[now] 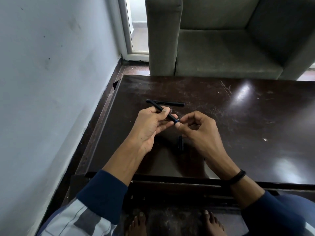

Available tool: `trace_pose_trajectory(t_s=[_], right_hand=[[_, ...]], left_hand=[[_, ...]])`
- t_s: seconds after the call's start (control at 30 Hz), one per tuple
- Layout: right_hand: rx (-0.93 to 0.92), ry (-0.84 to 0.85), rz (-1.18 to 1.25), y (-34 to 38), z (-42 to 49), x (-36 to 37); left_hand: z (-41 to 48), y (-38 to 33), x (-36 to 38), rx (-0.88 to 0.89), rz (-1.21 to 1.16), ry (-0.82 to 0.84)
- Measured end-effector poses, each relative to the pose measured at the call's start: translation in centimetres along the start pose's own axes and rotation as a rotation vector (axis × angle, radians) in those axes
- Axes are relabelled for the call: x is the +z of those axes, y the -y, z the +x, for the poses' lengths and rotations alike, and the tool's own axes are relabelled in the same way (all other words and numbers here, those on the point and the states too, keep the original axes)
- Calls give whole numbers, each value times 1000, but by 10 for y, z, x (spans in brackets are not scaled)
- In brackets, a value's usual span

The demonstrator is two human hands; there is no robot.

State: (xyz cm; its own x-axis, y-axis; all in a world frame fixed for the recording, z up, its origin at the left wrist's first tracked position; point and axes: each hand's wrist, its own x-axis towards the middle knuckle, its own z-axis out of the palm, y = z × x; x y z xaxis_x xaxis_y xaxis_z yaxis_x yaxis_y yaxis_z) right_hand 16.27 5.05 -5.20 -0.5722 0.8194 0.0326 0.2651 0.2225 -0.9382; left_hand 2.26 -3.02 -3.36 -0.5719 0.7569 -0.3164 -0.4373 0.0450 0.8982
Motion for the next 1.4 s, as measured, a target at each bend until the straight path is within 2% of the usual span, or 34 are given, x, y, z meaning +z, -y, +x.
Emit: trace_pose_trajectory(t_s=[1.4], right_hand=[[31, 9, -44, 1, -1, 2]], left_hand=[[-4, 0, 5, -13, 15, -3]])
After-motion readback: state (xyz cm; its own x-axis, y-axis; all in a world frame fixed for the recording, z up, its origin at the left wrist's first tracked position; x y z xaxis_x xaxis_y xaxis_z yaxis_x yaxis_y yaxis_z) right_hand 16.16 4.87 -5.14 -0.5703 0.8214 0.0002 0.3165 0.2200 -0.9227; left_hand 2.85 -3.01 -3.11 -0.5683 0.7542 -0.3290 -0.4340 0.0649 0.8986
